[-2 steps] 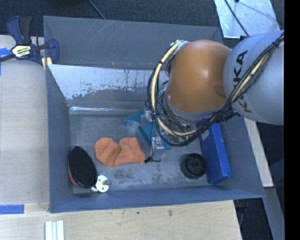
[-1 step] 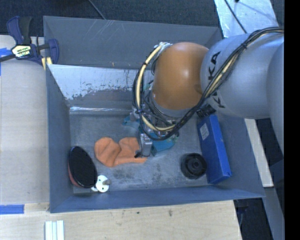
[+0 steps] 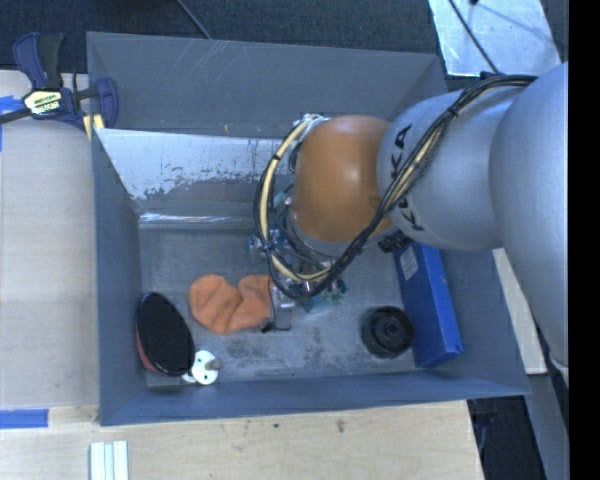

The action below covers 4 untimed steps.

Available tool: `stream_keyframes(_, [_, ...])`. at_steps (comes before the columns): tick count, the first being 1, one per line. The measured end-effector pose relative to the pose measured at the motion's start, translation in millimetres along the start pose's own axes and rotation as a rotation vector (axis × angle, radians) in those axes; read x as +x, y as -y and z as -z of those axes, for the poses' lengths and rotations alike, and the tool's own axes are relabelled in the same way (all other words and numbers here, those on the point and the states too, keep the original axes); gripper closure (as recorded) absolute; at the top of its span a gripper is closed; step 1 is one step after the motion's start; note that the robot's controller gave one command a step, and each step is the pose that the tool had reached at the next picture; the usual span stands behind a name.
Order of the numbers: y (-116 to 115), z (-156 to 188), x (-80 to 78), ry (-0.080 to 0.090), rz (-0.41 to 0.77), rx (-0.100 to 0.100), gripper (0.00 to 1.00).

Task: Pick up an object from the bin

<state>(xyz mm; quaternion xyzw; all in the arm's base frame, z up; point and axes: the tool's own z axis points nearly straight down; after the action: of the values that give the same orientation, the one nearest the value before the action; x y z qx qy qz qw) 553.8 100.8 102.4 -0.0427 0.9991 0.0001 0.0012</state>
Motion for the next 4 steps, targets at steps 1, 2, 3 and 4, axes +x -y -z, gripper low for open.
stream_keyframes(1, [0, -7, 0.6, -0.004, 0.002, 0.000, 0.00])
stream_keyframes(2, [14, 7, -19.6, 0.002, 0.207, -0.001, 1.00])
stream_keyframes(3, [14, 7, -19.5, 0.001, 0.205, -0.001, 0.00])
stream_keyframes(4, [14, 7, -19.5, 0.001, 0.205, -0.001, 0.00])
